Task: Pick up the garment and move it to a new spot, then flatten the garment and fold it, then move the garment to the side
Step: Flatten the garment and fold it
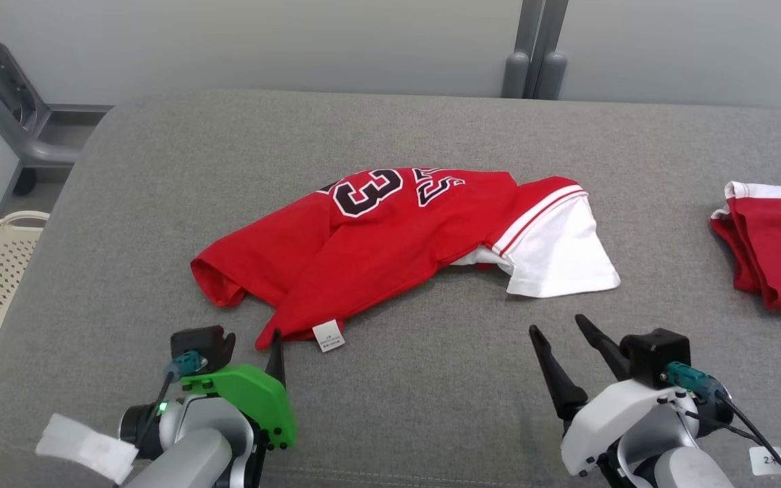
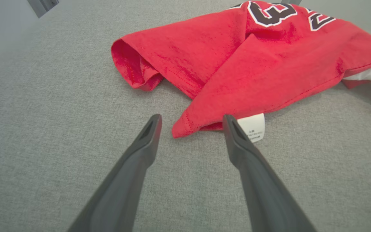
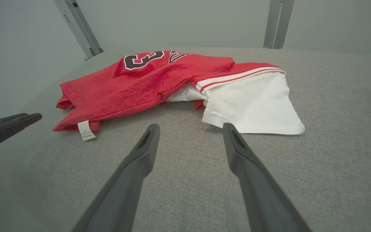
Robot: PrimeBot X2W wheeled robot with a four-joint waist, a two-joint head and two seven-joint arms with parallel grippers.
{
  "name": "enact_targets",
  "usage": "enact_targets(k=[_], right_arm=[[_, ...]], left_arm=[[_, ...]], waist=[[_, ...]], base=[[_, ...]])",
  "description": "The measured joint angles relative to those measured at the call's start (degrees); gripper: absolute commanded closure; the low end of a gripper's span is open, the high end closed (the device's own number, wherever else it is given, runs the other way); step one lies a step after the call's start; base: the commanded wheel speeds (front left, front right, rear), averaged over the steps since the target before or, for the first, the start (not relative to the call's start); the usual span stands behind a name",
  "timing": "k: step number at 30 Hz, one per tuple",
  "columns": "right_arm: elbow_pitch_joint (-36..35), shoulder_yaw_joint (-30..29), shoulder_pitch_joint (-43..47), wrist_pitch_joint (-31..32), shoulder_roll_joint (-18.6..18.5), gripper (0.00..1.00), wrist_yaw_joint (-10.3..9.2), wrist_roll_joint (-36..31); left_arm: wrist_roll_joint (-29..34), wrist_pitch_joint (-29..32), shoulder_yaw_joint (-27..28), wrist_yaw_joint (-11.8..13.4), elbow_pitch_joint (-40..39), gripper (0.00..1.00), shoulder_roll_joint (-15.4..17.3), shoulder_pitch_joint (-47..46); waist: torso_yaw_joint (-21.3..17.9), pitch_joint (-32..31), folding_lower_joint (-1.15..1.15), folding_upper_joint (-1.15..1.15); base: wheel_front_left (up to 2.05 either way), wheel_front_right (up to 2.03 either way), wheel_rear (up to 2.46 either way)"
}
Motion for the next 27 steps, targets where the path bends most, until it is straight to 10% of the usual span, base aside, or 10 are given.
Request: enact_targets(k=[10,17,27], right_arm=[[1.4,-8.62,0.81,-3.3,-0.03,0.0,0.0,1.45],[7.28,-14.25,0.62,-11.1,-0.04,0.0,-0.03,9.17],[13.17,-16.3,-0.84,-16.13,-0.01,0.0,-0.02,9.27]], left_arm=[[-1.98,-6.36,14.7,-2.31,-12.11,0.0,1.64,8.65],[10.67,-6.58,31.76,-7.82,-18.38,0.0,-4.03,16.5],[25.02,-6.59,40.79,-15.0,-19.18,0.0,-8.27,22.02]], waist=[[-0.31,-2.53,0.0,0.0],[-0.64,-3.47,0.0,0.0],[-1.01,-4.34,0.0,0.0]], base=[[0.0,0.0,0.0],[0.0,0.0,0.0],[0.0,0.0,0.0]])
